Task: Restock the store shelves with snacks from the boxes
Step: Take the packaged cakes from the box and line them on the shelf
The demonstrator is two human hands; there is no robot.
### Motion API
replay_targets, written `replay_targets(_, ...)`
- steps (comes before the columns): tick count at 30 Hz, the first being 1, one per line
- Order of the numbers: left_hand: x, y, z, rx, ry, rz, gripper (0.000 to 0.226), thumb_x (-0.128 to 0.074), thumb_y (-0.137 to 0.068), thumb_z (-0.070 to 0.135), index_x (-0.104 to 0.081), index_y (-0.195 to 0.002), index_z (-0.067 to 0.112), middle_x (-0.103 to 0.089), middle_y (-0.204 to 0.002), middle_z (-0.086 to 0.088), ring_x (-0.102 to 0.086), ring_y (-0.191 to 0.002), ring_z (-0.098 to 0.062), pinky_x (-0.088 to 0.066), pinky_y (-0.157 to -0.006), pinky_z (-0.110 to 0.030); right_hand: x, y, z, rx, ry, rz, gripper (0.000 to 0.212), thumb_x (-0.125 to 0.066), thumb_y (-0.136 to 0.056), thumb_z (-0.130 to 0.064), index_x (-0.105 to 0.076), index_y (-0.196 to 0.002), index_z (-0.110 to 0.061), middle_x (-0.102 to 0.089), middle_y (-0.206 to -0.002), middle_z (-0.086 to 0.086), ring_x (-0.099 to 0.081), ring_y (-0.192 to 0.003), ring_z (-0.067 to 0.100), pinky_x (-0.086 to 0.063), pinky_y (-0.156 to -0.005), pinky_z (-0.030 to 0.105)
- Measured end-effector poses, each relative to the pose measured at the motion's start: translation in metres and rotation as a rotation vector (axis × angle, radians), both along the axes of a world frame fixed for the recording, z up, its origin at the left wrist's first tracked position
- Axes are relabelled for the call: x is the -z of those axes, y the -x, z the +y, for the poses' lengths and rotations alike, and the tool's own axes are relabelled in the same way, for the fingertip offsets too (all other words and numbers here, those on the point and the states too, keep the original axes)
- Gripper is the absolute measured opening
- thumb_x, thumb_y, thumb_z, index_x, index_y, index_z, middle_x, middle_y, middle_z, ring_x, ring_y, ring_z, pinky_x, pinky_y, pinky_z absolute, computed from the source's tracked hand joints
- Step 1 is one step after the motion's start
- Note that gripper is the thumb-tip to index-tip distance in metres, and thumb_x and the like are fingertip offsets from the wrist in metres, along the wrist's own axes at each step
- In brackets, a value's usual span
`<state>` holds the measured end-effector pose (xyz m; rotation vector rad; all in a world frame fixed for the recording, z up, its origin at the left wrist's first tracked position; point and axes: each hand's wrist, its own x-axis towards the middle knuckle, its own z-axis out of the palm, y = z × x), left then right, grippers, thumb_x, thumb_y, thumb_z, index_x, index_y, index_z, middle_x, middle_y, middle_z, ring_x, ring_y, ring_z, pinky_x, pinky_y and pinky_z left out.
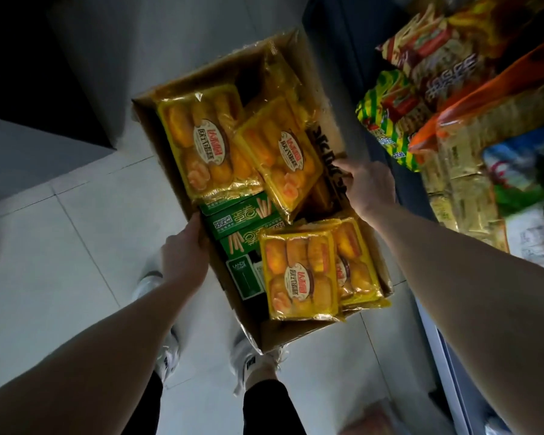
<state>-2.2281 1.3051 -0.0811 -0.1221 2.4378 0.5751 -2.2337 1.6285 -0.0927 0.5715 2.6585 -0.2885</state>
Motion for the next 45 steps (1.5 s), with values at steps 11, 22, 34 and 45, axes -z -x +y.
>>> replay_targets(11,0.021,0.0,-0.009,0.16,0.027,0.059,0.025,-0.059,-0.096,0.016,-0.064,-0.12,0.013,-0.075,-0.095,-0.015,-0.068,-0.091,-0.039,-0.048,-0.086,-0.047,0.01,-0.01,-0.001,0.106,0.028,0.011,0.06,-0.047,-0.098,0.008,-0.054,-0.141,-0.033,-0.068,-0.104,0.014,-0.067,-0.081,0.025,-0.062,-0.074,0.041)
replay_targets(22,0.022,-0.082,0.006,0.262,-0.078,-0.078,0.021,-0.053,-0.099,0.013,-0.072,-0.1,0.021,-0.075,-0.094,-0.005,-0.071,-0.073,-0.021,-0.057,-0.075,-0.032,0.003,-0.122,0.01,0.201,0.047,-0.081,0.064,-0.048,-0.095,0.01,-0.052,-0.143,-0.032,-0.063,-0.123,0.018,-0.065,-0.105,0.036,-0.056,-0.087,0.047)
replay_targets(34,-0.02,-0.118,0.05,0.799,0.107,-0.199,0.024,-0.053,-0.1,0.023,-0.055,-0.123,0.016,-0.071,-0.105,-0.009,-0.068,-0.095,-0.028,-0.053,-0.082,-0.039,-0.035,-0.256,0.006,0.428,0.083,-0.085,0.07,-0.05,-0.089,0.012,-0.048,-0.147,-0.028,-0.059,-0.135,0.015,-0.062,-0.114,0.036,-0.051,-0.074,0.039)
replay_targets(45,-0.036,-0.024,0.157,0.705,0.036,0.179,0.056,-0.052,-0.097,0.049,-0.046,-0.132,0.005,-0.048,-0.132,-0.02,-0.044,-0.125,-0.035,-0.036,-0.105,-0.045,-0.042,-0.332,-0.097,0.854,0.299,-0.298,0.088,-0.065,-0.086,-0.06,-0.022,-0.152,-0.02,-0.039,-0.153,0.01,-0.044,-0.136,0.039,-0.043,-0.106,0.055)
